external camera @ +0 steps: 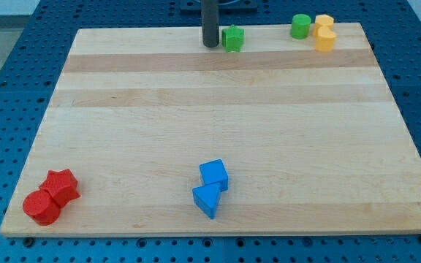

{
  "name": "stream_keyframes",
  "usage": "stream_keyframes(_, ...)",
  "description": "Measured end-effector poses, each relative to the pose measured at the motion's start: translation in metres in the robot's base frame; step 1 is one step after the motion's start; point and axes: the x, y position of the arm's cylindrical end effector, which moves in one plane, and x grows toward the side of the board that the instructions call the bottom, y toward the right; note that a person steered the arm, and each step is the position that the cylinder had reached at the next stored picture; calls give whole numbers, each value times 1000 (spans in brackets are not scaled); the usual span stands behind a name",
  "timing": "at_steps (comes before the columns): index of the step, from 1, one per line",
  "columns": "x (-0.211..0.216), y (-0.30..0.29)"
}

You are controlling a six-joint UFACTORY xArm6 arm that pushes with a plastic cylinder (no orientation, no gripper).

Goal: Put the green star below the green circle

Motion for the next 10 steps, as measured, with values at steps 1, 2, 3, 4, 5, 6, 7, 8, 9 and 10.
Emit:
stream_keyframes(1,0,10)
stream_keyframes(2,0,19)
stream_keyframes(3,-8,19)
stream_keyframes(4,-13,17)
stream_keyframes(5,-13,17)
stream_keyframes(6,-13,30)
stream_keyframes(7,-13,53)
stream_keyframes(8,-13,76)
stream_keyframes(9,-5,95)
stream_keyframes(10,5,96)
